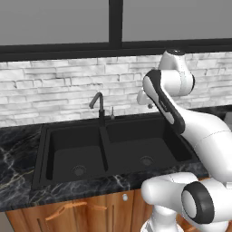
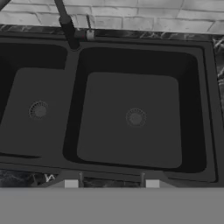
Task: Place the kettle in the left basin and the glass cup in the right basin of the sink.
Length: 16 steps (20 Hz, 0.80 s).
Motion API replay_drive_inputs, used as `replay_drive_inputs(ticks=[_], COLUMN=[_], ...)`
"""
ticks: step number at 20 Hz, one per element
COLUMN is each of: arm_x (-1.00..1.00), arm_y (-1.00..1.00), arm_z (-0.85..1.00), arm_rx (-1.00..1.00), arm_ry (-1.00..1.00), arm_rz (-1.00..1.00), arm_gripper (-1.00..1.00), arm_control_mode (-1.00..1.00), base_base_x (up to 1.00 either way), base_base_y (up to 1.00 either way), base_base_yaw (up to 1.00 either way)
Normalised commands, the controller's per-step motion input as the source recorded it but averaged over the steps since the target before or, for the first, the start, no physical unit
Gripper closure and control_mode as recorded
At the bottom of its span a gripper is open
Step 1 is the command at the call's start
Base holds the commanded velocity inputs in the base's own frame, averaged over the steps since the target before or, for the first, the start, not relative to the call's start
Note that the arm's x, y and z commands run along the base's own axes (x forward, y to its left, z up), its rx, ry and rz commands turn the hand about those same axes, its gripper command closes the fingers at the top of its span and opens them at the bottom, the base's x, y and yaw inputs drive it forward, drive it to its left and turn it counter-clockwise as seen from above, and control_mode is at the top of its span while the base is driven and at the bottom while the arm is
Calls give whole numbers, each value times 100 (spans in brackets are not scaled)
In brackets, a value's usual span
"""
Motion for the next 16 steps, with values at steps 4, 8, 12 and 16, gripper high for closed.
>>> replay_drive_inputs(ticks=[4, 8, 12, 16], arm_x=[-5, -18, -20, -18], arm_y=[-10, -24, -26, -27], arm_z=[-3, 0, 1, 4], arm_rx=[0, 8, 6, 1], arm_ry=[0, -7, -10, -9], arm_rz=[0, -24, -27, -25], arm_gripper=[-100, -100, -100, -100], arm_control_mode=[-100, -100, -100, -100], base_base_x=[0, 0, 0, 0], base_base_y=[0, 0, 0, 0], base_base_yaw=[0, 0, 0, 0])
